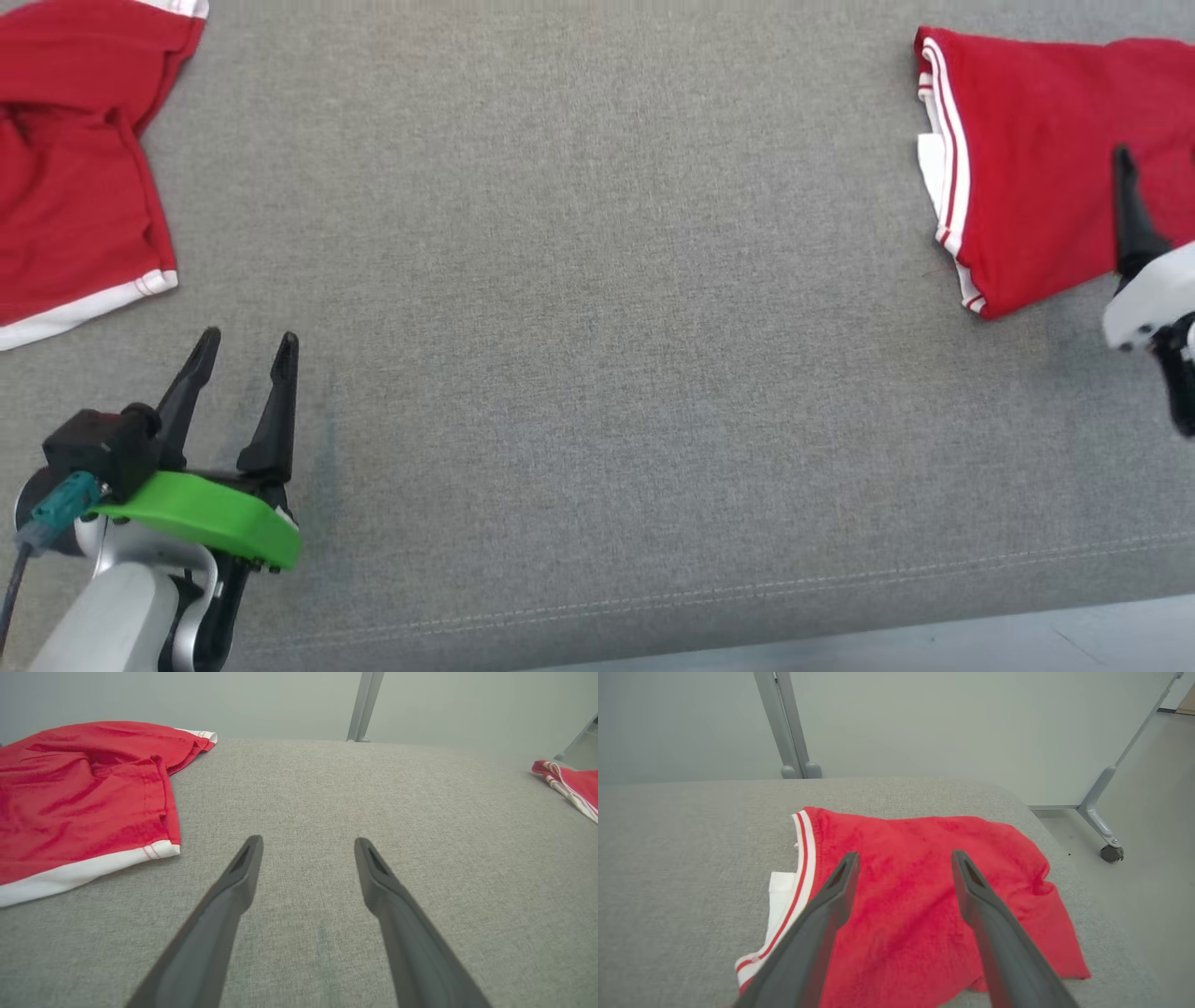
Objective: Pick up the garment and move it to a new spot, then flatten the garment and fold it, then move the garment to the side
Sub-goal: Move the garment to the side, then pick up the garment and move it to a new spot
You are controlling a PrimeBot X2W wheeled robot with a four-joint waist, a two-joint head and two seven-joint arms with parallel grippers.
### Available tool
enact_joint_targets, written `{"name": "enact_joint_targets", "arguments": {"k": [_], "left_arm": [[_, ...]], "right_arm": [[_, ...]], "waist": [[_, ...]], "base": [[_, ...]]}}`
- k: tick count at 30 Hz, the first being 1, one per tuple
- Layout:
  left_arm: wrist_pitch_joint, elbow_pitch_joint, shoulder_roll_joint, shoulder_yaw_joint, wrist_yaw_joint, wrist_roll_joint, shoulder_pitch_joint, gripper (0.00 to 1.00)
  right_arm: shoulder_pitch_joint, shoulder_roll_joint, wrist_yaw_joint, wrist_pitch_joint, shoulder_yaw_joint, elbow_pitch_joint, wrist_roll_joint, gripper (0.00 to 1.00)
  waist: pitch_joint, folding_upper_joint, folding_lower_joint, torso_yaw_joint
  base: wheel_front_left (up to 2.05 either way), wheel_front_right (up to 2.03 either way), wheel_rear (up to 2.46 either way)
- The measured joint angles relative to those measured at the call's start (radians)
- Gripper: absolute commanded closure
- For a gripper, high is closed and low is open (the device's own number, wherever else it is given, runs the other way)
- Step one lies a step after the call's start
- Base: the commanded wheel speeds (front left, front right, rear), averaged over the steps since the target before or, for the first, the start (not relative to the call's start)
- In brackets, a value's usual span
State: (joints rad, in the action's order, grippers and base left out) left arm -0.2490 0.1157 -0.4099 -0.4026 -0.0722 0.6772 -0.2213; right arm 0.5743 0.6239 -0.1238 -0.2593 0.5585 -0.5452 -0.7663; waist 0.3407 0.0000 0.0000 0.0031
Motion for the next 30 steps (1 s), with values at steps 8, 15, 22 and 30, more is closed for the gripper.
{"name": "enact_joint_targets", "arguments": {"k": [8,15,22,30], "left_arm": [[0.000,0.037,0.029,0.065,-0.012,-0.045,0.065,0.00],[0.000,0.059,0.050,0.086,-0.016,-0.073,0.152,0.00],[0.000,0.046,0.075,0.083,-0.016,-0.097,0.175,0.00],[0.000,0.016,0.090,0.164,-0.024,-0.127,0.231,0.00]], "right_arm": [[-0.189,-0.141,-0.001,0.002,-0.045,0.085,0.057,0.00],[-0.312,-0.187,-0.001,0.002,-0.103,0.101,0.137,0.00],[-0.425,-0.170,-0.001,0.002,-0.165,0.162,0.221,0.00],[-0.438,-0.203,0.002,0.002,-0.091,0.242,0.290,0.00]], "waist": [[-0.115,0.0000,0.0000,0.012],[-0.201,0.0000,0.0000,0.004],[-0.295,0.0000,-0.0001,0.004],[-0.321,0.0000,0.0000,0.086]], "base": [[0.00,0.00,0.00],[0.00,0.00,0.00],[0.00,0.00,0.00],[0.00,0.00,0.00]]}}
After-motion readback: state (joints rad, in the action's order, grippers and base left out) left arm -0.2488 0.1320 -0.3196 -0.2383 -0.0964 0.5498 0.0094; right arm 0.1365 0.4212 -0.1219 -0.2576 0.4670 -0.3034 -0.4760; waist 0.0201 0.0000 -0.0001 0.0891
